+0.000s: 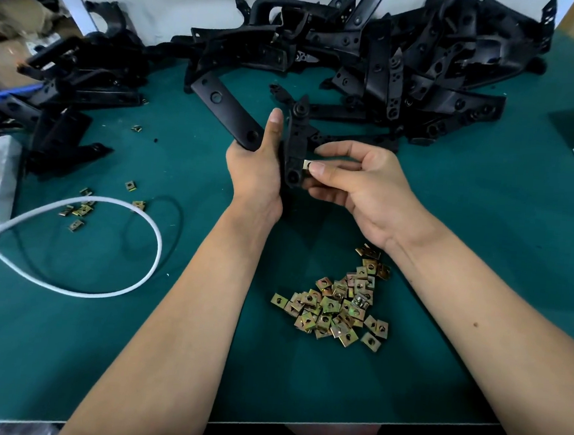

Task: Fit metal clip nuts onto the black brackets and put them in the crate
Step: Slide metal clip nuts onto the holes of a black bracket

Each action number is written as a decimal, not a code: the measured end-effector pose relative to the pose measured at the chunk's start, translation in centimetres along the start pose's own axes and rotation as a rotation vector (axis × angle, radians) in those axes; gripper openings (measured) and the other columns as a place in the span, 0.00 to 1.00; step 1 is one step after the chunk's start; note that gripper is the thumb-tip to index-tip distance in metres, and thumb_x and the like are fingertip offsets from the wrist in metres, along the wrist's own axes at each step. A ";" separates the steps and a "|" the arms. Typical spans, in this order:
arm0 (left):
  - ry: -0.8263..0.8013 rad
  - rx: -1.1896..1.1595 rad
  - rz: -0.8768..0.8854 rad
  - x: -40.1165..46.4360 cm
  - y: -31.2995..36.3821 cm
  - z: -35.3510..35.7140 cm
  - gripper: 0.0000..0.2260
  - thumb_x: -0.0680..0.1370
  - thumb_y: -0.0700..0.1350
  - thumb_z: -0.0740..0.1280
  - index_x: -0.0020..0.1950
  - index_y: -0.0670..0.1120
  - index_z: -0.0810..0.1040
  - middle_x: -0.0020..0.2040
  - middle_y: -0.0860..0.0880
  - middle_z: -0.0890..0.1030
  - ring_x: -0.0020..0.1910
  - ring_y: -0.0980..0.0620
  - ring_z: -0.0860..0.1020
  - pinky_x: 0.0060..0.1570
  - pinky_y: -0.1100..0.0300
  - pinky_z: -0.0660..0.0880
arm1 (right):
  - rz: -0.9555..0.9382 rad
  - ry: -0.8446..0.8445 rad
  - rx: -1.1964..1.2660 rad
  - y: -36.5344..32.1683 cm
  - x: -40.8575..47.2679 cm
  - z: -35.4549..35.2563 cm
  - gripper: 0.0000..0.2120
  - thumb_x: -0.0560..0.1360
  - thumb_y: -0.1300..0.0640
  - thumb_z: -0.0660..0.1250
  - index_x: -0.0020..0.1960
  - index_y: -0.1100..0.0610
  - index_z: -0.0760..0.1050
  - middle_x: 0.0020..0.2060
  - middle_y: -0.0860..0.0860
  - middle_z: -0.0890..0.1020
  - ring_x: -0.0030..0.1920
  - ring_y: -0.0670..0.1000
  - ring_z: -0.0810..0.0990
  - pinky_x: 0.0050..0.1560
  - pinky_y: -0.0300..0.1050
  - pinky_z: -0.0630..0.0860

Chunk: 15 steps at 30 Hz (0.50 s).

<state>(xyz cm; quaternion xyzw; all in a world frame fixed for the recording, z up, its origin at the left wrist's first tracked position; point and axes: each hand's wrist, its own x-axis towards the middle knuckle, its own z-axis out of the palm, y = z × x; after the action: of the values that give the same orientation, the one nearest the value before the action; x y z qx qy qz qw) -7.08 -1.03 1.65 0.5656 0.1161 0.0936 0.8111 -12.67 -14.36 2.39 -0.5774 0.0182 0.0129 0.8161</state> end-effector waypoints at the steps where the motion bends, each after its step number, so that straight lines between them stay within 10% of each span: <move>1: 0.001 0.004 0.005 0.0 0.0 0.0 0.19 0.79 0.50 0.74 0.38 0.48 0.66 0.34 0.50 0.70 0.36 0.49 0.71 0.36 0.55 0.72 | -0.001 0.003 -0.011 0.0 0.0 0.0 0.12 0.74 0.69 0.75 0.55 0.63 0.79 0.42 0.59 0.87 0.41 0.56 0.87 0.41 0.43 0.82; 15: 0.053 0.120 0.095 -0.4 -0.5 0.4 0.14 0.78 0.50 0.75 0.42 0.45 0.73 0.38 0.47 0.78 0.37 0.51 0.77 0.41 0.51 0.77 | -0.037 -0.018 -0.257 -0.2 0.0 -0.4 0.14 0.72 0.66 0.77 0.55 0.59 0.80 0.41 0.54 0.88 0.40 0.50 0.86 0.38 0.37 0.76</move>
<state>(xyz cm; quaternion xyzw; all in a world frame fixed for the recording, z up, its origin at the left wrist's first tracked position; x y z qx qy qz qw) -7.31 -1.62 1.36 0.6153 0.1159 0.1397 0.7671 -12.70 -14.83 2.41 -0.6773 -0.0016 0.0051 0.7357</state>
